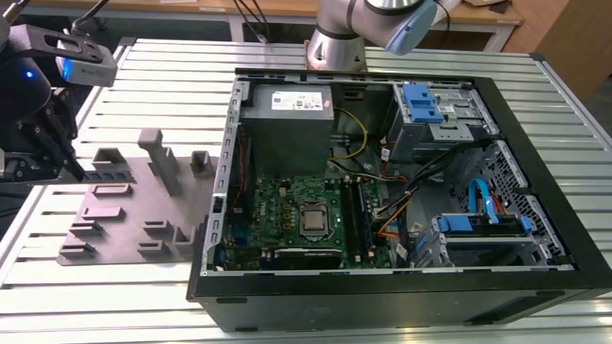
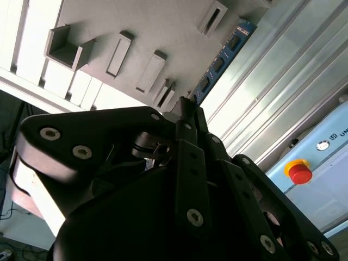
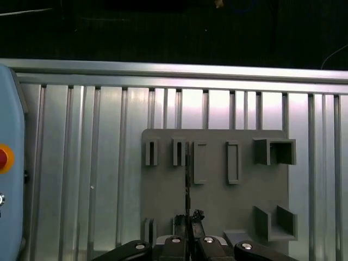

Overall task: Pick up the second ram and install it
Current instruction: 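Pick up the second ram and move it above second insertion slot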

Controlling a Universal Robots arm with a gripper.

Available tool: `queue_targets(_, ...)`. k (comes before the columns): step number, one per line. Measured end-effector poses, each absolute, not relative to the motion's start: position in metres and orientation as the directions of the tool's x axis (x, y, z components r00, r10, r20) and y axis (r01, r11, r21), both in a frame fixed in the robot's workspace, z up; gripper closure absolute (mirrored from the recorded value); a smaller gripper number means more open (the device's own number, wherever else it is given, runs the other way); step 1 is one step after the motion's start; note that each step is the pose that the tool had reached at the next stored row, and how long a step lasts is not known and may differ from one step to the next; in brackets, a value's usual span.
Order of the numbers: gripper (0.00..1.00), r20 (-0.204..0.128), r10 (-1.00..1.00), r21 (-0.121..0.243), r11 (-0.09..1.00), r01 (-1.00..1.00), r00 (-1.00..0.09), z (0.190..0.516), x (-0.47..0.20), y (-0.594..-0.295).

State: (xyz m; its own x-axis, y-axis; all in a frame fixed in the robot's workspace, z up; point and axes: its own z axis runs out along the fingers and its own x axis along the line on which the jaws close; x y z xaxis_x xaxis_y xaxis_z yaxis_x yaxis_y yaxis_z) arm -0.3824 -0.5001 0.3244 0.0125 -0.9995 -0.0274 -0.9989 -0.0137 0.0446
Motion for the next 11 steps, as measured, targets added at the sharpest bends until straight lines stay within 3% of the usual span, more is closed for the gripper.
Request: queue_targets(11,0.89,-0.027,-1.000,0.045,-0.014,-0.999,0.013,0.339,-0.382,-0.500)
